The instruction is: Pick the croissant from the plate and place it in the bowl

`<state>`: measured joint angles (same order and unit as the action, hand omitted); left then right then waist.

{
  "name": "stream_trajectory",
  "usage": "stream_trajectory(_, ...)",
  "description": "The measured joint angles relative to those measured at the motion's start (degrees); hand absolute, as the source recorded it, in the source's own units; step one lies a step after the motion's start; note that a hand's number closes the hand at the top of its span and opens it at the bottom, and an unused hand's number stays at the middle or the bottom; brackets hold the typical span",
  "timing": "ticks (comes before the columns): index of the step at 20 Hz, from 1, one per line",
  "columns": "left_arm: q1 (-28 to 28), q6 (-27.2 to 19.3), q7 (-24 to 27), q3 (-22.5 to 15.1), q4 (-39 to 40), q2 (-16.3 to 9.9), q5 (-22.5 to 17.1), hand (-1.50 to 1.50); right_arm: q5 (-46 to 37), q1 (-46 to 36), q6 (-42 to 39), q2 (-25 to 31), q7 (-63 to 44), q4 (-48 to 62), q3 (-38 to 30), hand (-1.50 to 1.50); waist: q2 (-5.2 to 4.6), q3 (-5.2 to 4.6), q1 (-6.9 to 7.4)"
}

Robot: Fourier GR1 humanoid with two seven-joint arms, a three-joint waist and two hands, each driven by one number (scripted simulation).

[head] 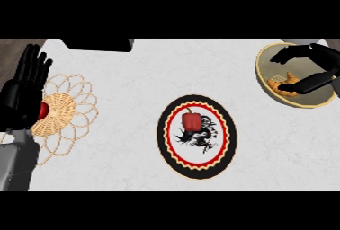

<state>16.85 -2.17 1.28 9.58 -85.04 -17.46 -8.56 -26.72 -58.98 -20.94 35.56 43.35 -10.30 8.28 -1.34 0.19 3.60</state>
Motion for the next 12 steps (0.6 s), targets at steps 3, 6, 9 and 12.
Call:
stream_trajectory(3,-0.77,0.53,0.54,0.1,0.24,0.07,-0.2,0.0,3.48,0.07,-0.03,-0.61,0.79,1.43,-3.62,-1.5,-0.09,0.03,-0.05)
stream_trajectory(6,0.15,0.11,0.17,-0.09,0.37,0.39,-0.04,0.0,7.45,-1.06,0.24,0.05,0.65,2.56,-7.86,-1.5,-0.26,0.07,-0.09)
stream_trajectory(9,0.3,0.03,0.07,-0.21,0.09,0.47,0.09,0.0,10.84,-1.14,0.17,2.12,0.33,3.93,-11.56,-1.5,-0.37,0.1,0.03)
stream_trajectory(12,1.2,-0.02,0.0,-0.16,0.43,0.51,0.05,0.0,13.47,-2.12,-0.5,4.87,-1.59,5.41,-14.48,-1.5,-0.67,0.13,0.39)
